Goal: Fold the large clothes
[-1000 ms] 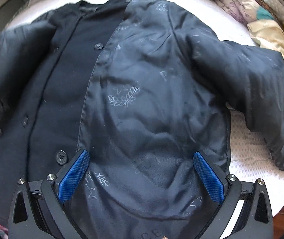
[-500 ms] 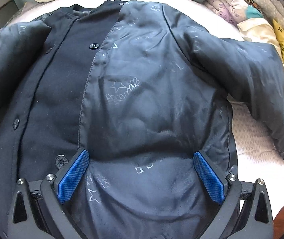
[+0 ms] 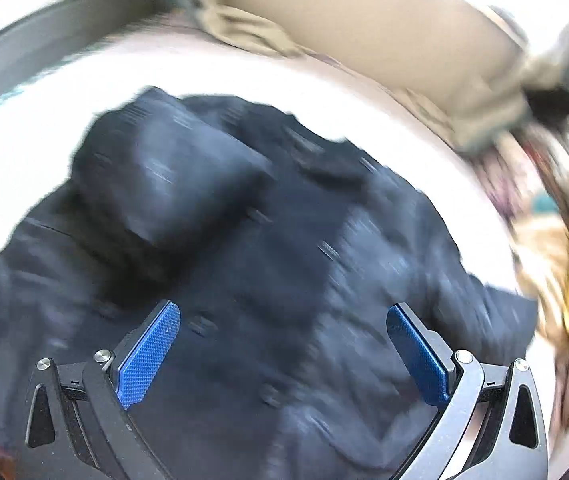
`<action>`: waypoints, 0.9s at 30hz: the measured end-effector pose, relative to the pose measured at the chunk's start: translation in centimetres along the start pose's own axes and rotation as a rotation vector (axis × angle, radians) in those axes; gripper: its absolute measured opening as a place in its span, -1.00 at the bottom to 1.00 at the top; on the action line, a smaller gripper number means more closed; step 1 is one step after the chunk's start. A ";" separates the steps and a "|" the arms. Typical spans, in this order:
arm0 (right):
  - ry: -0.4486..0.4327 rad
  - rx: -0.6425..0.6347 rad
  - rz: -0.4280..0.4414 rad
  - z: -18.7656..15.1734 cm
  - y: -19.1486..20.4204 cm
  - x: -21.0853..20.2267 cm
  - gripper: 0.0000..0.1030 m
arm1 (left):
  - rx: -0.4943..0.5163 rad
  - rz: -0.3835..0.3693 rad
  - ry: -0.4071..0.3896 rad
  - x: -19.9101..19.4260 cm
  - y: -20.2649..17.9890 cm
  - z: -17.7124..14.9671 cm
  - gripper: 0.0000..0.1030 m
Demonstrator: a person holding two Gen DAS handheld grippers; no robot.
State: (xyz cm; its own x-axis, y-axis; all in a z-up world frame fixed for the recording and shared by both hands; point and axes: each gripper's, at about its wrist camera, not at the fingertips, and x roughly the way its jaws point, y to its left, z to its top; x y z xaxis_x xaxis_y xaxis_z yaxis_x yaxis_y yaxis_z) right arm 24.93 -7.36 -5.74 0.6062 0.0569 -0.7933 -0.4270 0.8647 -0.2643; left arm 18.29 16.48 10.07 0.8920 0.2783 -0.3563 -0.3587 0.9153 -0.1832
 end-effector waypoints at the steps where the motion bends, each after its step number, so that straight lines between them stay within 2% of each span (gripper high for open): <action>1: -0.014 -0.028 0.022 0.9 0.8 0.0 1.00 | 0.005 0.001 0.009 0.2 -0.1 -0.1 0.99; 5: -0.069 -0.123 0.036 3.5 4.4 1.1 0.95 | -0.006 0.003 0.034 0.8 0.1 -0.2 0.99; 11: -0.051 -0.201 0.053 4.2 7.4 4.9 0.67 | -0.009 0.020 0.066 1.7 0.4 -0.5 0.99; 13: -0.055 -0.227 0.014 4.1 8.0 5.9 0.47 | -0.010 0.018 0.081 2.0 0.4 -0.7 0.99; 15: -0.020 -0.200 0.017 4.4 7.5 7.3 -0.15 | -0.017 0.012 0.101 2.5 0.4 -1.0 0.99; 18: 0.021 -0.025 0.078 5.1 4.4 8.3 -0.38 | -0.027 0.009 0.125 3.0 0.6 -1.3 0.99; 20: 0.027 0.098 0.131 5.3 1.9 8.4 -0.44 | -0.031 0.009 0.133 3.2 0.7 -1.3 0.99; 25: 0.103 0.483 0.349 3.4 -5.0 9.7 -0.50 | -0.028 0.009 0.137 3.2 0.5 -1.4 0.99; 27: 0.139 0.577 0.414 2.3 -6.6 10.3 -0.47 | -0.018 0.009 0.137 3.1 0.3 -1.6 0.99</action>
State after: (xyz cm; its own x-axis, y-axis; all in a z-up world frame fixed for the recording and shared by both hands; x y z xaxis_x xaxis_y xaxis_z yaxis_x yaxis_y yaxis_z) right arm 35.49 -11.34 -10.91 0.3639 0.4060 -0.8383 -0.1579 0.9139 0.3740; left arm 20.49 17.16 7.49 0.8433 0.2424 -0.4798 -0.3722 0.9073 -0.1958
